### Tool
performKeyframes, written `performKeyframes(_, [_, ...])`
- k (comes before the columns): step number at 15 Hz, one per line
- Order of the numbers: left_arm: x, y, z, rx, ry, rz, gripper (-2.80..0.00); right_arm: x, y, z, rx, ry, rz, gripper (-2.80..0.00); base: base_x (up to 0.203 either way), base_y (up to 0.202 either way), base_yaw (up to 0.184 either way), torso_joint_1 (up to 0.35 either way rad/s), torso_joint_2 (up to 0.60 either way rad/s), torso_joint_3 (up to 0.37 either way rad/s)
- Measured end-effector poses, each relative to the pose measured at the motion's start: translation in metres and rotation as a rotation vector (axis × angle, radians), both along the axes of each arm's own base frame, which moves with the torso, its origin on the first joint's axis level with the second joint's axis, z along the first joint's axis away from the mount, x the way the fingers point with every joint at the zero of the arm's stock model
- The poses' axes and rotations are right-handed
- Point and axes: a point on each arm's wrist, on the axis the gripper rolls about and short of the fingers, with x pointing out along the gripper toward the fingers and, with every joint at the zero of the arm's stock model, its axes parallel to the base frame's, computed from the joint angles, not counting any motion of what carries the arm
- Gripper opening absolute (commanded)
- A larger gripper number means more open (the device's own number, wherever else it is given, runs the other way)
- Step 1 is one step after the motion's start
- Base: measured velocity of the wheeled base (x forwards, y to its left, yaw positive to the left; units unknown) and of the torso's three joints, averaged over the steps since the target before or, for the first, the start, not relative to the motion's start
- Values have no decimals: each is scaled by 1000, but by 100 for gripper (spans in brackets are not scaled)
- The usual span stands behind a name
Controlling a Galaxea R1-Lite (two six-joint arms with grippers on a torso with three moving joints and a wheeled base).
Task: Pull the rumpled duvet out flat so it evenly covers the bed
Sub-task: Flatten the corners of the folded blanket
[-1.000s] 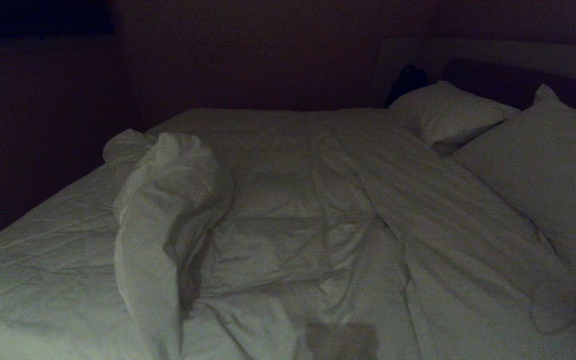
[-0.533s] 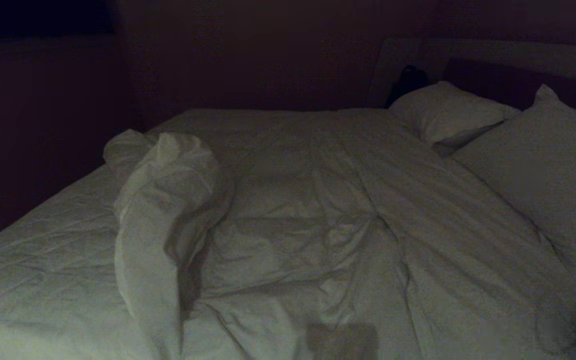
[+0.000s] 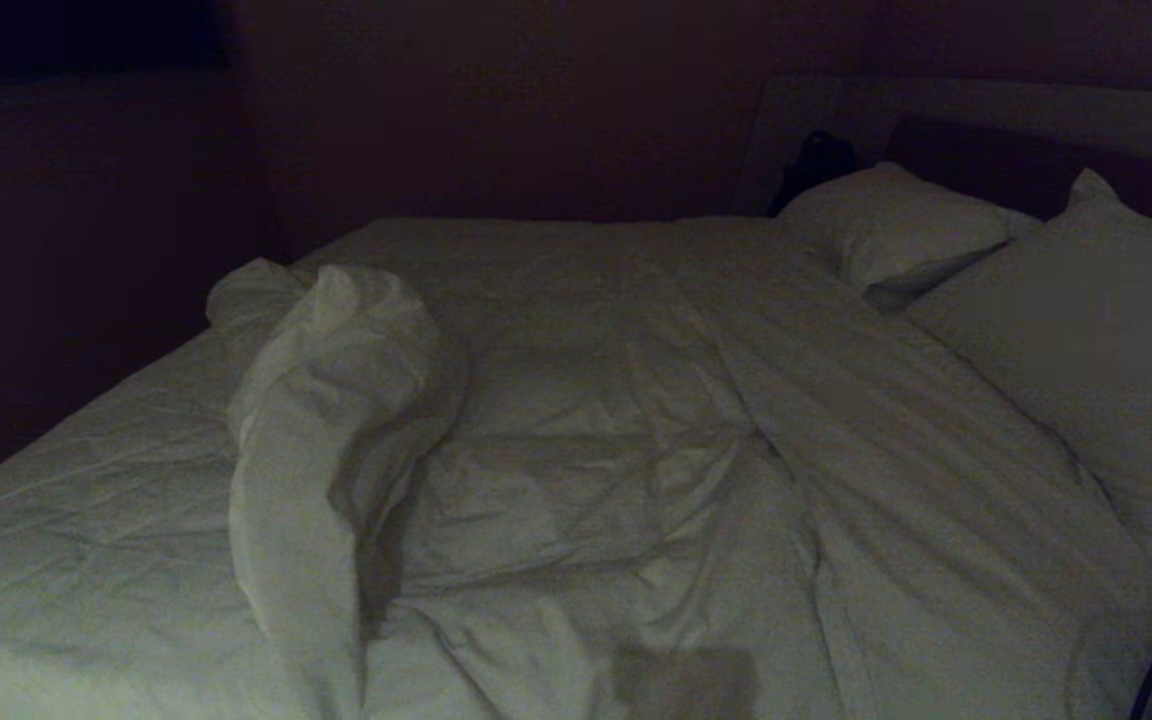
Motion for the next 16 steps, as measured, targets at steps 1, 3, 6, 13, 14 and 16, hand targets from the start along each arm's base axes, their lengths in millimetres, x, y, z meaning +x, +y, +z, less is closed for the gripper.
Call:
performKeyframes(1, [0,0,0,0,0,0,-280,0,0,-1,-4,-7,0,-280,0,0,0,0,0,0])
performKeyframes(3, [0,0,0,0,0,0,-280,-1,1,0,-17,-26,0,-280,0,0,0,0,0,0])
performKeyframes(6, [0,0,0,0,0,0,-280,-8,7,11,-38,-54,7,-280,0,0,0,0,0,0])
performKeyframes(13, [0,0,0,0,1,0,-280,-19,19,72,-184,-234,25,-280,0,0,0,0,0,0])
performKeyframes(14, [0,0,0,0,0,0,-280,-17,20,92,-230,-302,33,-280,0,0,0,0,0,0])
performKeyframes(16, [0,0,0,0,0,0,-280,-16,26,137,-310,-445,61,-280,0,0,0,0,0,0])
